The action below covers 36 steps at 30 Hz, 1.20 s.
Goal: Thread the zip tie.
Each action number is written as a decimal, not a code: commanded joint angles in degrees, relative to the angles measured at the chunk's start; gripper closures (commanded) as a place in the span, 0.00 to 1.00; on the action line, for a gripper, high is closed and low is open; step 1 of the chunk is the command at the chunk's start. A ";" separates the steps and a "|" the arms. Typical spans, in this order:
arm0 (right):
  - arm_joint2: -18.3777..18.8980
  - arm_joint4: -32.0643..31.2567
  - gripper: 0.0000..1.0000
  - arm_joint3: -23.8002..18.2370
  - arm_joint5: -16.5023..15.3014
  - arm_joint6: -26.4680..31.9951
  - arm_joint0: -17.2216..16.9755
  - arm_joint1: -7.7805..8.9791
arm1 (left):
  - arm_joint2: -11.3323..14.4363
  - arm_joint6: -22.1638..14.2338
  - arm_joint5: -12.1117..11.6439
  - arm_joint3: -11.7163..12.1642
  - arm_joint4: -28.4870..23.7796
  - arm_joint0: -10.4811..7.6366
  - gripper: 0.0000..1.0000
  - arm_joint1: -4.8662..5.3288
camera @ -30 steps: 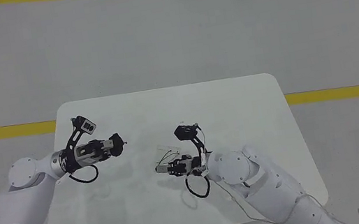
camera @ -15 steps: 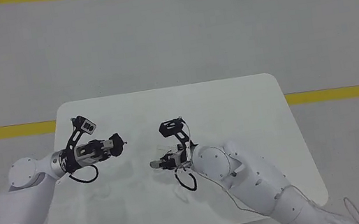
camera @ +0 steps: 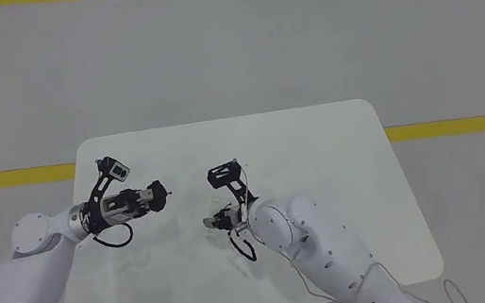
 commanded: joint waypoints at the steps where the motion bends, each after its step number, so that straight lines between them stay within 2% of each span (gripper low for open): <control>1: 0.00 0.08 0.00 0.01 0.00 -0.02 0.01 0.01 | 0.00 0.00 0.00 0.00 0.00 0.00 1.00 0.00; 7: -1.47 -0.85 0.00 0.28 -1.56 -1.63 -0.19 -0.11 | 0.00 0.00 0.00 0.00 0.00 0.00 1.00 0.00; 11: -3.80 -1.97 0.00 1.27 -0.80 -0.49 1.41 -0.70 | 0.00 0.00 0.00 0.00 0.00 0.00 1.00 0.00; 15: -5.88 -1.64 0.00 4.15 0.00 0.72 3.52 -1.59 | 0.00 0.00 0.00 0.00 0.00 0.00 1.00 0.00; 20: -5.96 -0.75 0.00 7.44 0.00 1.05 4.45 -2.72 | 0.00 0.00 0.00 0.00 0.00 0.00 1.00 0.00; 28: -4.26 -1.41 0.00 11.84 0.00 1.16 4.09 -5.02 | 0.00 0.00 0.00 0.00 0.00 0.00 1.00 0.00; 30: -3.62 -1.32 0.08 12.54 0.00 0.96 3.85 -5.62 | 0.00 0.00 0.00 0.00 0.00 0.00 1.00 0.00; 32: -3.08 -1.72 0.24 13.13 0.00 0.71 3.65 -6.28 | 0.00 0.00 0.00 0.00 0.00 0.00 1.00 0.00; 36: -2.08 -3.37 0.40 14.05 0.00 1.07 3.12 -7.47 | 0.00 0.00 0.00 0.00 0.00 0.00 1.00 0.00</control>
